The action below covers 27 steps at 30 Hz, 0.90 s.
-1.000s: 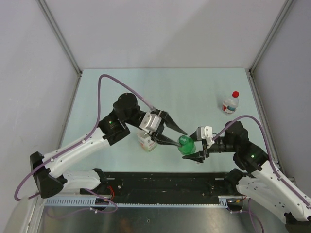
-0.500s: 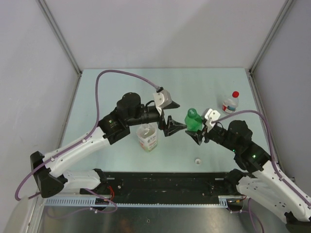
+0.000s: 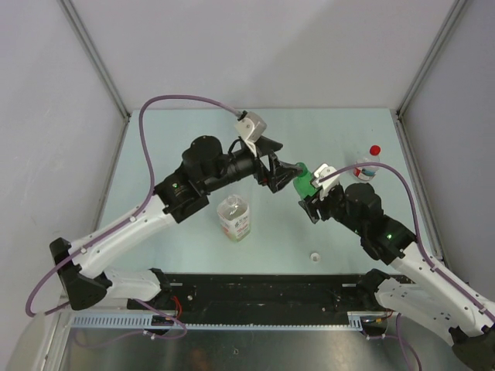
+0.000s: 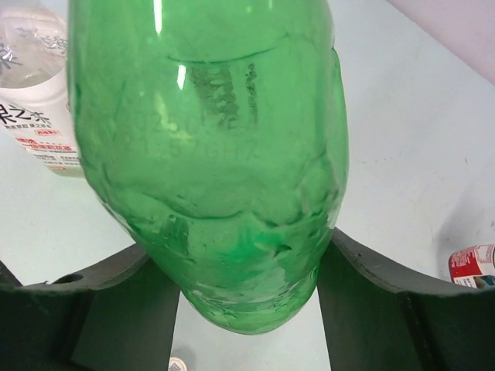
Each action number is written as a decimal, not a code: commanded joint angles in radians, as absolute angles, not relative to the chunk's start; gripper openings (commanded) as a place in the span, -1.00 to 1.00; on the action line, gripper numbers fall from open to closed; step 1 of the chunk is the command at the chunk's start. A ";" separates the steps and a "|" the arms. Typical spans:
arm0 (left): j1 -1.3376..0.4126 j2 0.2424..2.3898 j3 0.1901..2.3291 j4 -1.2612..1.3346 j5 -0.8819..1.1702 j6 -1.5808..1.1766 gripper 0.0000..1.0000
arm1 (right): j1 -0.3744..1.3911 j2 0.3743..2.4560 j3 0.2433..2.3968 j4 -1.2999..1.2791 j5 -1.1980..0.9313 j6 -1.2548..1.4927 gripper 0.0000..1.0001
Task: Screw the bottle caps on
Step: Screw the bottle cap onto the plastic bottle.
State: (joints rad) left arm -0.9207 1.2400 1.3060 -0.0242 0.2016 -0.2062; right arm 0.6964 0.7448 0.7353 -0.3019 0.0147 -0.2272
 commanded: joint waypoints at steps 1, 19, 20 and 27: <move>-0.929 1.288 1.357 -0.006 0.114 -0.248 0.89 | 0.703 0.743 0.783 -0.273 0.015 -0.210 -1.00; -0.987 1.353 1.367 -0.007 0.051 -0.232 0.27 | 0.704 0.760 0.796 -0.273 0.012 -0.199 -1.00; -0.988 1.353 1.365 -0.007 0.057 -0.232 0.25 | 0.705 0.759 0.796 -0.271 0.012 -0.199 -1.00; -0.989 1.346 1.351 -0.007 0.112 -0.227 -0.22 | 0.705 0.748 0.795 -0.267 -0.010 -0.197 -1.00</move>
